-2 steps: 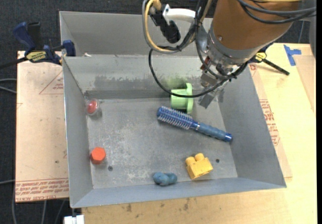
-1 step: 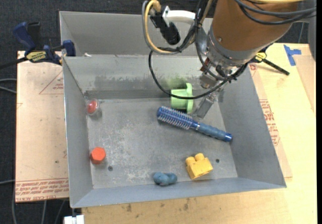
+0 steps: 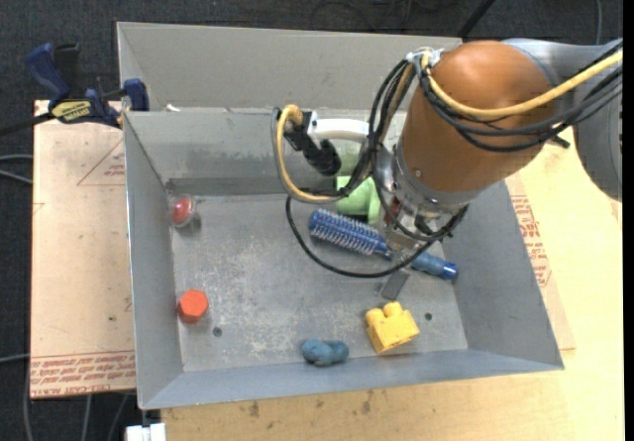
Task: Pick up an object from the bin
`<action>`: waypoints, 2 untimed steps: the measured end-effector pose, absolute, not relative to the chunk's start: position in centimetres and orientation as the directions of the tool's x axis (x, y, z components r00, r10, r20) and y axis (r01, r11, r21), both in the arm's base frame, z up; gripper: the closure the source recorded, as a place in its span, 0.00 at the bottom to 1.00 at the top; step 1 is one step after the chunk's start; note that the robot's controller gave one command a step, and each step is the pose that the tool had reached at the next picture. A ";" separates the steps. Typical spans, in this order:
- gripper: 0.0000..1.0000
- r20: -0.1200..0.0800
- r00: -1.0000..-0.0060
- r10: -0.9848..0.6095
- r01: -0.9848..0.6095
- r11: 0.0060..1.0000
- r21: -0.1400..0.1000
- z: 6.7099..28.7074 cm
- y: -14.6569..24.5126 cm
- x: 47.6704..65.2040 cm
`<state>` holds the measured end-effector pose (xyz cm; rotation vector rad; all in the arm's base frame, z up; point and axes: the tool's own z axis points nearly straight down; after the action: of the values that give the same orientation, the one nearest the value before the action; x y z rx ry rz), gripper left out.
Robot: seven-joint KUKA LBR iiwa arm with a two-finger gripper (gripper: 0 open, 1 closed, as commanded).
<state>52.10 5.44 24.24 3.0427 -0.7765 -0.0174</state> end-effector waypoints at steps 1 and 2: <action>0.00 -0.004 0.895 -0.445 -0.445 -0.895 -0.002 20.5 5.3 56.5; 0.00 0.000 0.843 -0.538 -0.538 -0.843 -0.003 8.6 6.5 60.0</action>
Offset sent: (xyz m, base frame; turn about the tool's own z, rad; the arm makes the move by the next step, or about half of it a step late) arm 0.0438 -0.0024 -0.0346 -0.0438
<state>59.97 6.47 8.61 3.0187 -0.8812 0.0019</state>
